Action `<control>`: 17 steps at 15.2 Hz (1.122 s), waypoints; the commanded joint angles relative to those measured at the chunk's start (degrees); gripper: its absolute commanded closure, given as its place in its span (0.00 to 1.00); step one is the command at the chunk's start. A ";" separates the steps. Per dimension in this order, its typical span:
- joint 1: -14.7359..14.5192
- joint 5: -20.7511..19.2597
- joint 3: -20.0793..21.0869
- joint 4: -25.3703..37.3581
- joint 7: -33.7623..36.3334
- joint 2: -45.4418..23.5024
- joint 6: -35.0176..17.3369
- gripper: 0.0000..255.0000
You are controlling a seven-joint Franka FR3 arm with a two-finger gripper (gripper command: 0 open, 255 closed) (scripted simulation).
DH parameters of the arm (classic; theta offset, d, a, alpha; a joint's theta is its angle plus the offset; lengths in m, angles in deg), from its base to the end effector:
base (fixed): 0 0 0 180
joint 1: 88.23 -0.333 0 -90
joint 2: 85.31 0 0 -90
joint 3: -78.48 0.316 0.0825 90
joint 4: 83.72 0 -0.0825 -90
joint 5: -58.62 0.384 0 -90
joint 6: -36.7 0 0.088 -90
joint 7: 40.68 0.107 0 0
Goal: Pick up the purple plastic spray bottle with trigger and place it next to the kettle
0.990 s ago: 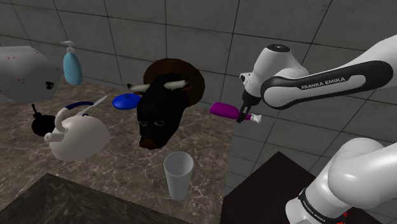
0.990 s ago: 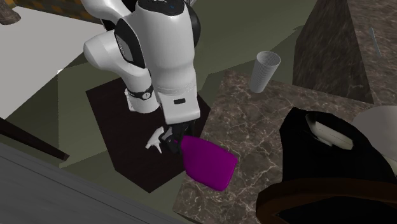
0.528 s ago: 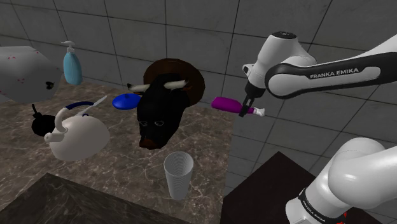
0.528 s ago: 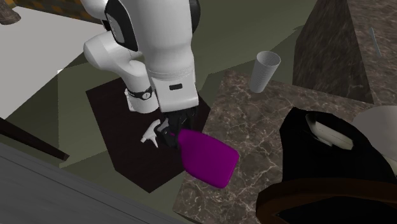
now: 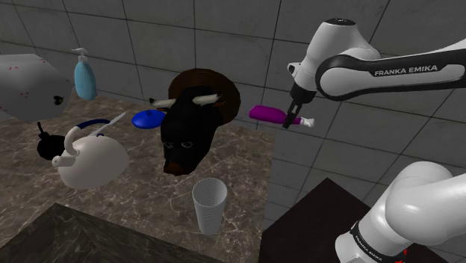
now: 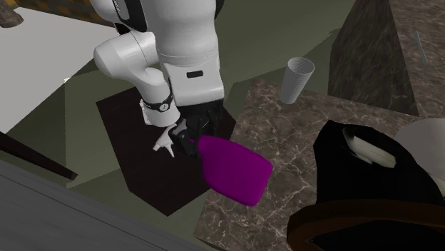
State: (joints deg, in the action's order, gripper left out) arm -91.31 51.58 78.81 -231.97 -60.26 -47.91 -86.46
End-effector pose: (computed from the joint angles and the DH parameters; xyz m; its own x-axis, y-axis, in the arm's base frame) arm 0.3704 0.0171 0.4891 0.8799 0.4484 0.1575 0.4206 -0.8890 0.1813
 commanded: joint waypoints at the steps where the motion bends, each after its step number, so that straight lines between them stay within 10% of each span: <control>1: -0.01 0.09 -0.08 1.40 -0.27 0.20 1.59 1.00; 17: -1.96 2.29 4.85 12.04 4.37 -1.99 10.57 1.00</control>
State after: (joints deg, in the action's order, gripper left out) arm -92.96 53.58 82.69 -220.66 -57.10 -48.80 -75.61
